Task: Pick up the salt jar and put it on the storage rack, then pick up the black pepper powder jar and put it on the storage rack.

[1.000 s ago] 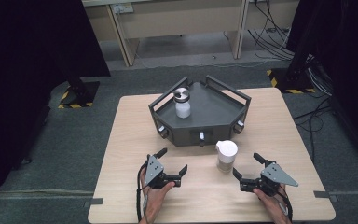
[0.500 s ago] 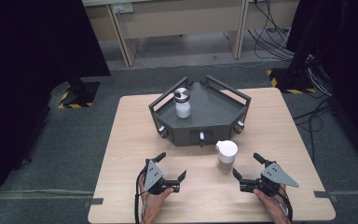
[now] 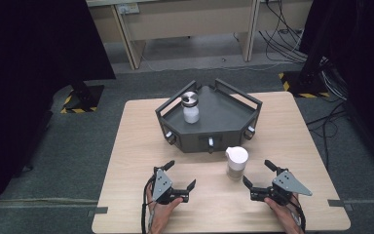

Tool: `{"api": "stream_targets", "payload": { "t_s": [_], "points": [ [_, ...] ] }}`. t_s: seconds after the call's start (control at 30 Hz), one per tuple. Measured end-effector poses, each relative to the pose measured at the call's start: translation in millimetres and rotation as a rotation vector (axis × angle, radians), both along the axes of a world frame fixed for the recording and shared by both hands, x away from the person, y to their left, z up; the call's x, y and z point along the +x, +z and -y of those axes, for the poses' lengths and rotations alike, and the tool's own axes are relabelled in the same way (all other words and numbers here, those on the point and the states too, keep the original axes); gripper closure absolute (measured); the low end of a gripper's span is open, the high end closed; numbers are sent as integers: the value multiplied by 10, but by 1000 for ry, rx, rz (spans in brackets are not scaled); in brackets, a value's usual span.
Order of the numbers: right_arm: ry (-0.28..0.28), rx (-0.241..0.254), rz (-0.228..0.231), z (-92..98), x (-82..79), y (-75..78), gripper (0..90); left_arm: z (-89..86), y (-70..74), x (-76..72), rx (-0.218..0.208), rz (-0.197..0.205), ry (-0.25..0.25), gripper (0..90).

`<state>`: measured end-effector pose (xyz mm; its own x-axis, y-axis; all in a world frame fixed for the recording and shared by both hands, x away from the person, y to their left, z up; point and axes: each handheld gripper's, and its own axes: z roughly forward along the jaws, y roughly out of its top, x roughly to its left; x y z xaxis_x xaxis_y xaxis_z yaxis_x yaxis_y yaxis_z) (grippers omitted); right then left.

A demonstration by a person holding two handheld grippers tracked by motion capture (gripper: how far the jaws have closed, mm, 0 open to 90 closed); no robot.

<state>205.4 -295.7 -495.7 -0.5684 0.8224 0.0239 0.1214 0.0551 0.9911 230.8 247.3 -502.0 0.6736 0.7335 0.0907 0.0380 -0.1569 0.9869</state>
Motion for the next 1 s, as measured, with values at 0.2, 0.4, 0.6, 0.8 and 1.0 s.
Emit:
{"api": "stream_targets", "payload": {
  "t_s": [0.2,0.4,0.6,0.8,1.0],
  "points": [
    [0,0,0,0,-2,1,2,-2,3,-3,1,3,3,4],
    [-1,0,0,0,-3,2,2,-1,3,-6,1,3,4,4],
    [-1,0,0,0,-3,2,2,7,1,-5,3,-1,3,4],
    [1,-2,2,-1,-5,3,2,12,2,-8,4,-2,3,4],
    [1,-4,3,-2,-3,4,2,11,3,-11,4,0,5,4]
  ]
}}
